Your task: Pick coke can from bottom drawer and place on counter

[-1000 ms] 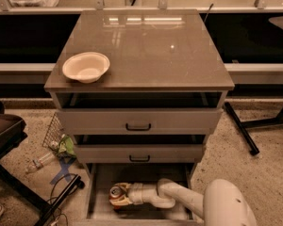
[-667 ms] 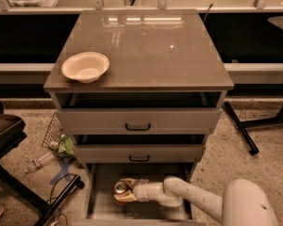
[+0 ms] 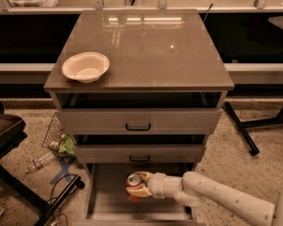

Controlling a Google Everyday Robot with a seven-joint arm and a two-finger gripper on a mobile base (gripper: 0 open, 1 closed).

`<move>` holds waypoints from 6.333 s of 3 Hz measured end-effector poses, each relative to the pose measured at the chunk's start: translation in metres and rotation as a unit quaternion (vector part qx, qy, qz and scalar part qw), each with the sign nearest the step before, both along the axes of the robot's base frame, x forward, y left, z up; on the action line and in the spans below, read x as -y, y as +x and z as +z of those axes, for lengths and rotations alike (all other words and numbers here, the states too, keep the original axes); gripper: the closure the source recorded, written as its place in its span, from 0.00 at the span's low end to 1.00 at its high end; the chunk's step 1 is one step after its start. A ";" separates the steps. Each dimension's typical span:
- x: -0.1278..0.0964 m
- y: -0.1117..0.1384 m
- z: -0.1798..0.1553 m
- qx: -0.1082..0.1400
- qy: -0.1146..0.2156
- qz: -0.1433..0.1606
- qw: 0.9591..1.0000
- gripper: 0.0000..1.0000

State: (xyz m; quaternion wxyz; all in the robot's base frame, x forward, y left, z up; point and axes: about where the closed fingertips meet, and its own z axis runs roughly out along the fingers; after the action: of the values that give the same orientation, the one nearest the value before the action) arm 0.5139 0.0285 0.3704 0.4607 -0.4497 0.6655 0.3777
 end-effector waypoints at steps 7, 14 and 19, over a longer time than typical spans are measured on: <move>0.135 0.013 0.338 0.015 0.027 -0.149 0.988 1.00; 0.172 0.213 0.566 0.140 -0.037 -0.243 0.959 1.00; 0.189 0.228 0.533 0.095 -0.009 -0.261 0.961 0.01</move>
Offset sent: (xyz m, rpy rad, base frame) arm 0.0053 -0.1327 0.2113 0.0455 0.0370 -0.2392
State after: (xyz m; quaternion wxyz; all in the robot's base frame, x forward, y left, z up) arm 0.7419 -0.1603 0.9035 0.6001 -0.2983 0.7165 0.1938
